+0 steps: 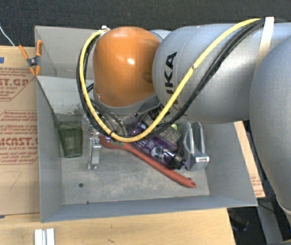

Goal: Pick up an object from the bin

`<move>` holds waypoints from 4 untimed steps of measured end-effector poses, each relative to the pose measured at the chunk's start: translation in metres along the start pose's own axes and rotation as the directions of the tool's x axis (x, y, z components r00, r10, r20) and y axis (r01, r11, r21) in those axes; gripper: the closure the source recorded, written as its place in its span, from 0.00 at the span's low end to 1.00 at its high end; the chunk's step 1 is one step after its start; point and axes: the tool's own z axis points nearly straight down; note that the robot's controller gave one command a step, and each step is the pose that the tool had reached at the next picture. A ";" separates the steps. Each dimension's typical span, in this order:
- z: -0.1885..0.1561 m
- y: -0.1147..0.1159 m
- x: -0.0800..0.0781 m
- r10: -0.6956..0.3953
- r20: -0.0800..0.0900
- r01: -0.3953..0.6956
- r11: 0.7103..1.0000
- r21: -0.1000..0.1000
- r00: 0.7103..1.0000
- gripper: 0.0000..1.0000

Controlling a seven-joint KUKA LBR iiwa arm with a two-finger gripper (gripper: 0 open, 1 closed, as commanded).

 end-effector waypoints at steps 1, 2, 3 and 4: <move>-0.005 -0.002 -0.002 0.003 0.008 -0.003 1.000 -0.002 1.000 0.00; 0.029 0.012 -0.044 -0.003 0.001 0.003 1.000 -0.002 1.000 0.00; 0.035 0.011 -0.043 0.048 0.008 -0.048 0.999 -0.004 0.999 0.00; 0.090 0.006 -0.058 0.030 0.000 -0.030 1.000 -0.002 1.000 0.00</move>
Offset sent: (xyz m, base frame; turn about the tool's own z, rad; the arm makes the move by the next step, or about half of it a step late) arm 0.0444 0.0108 -0.0280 -0.0017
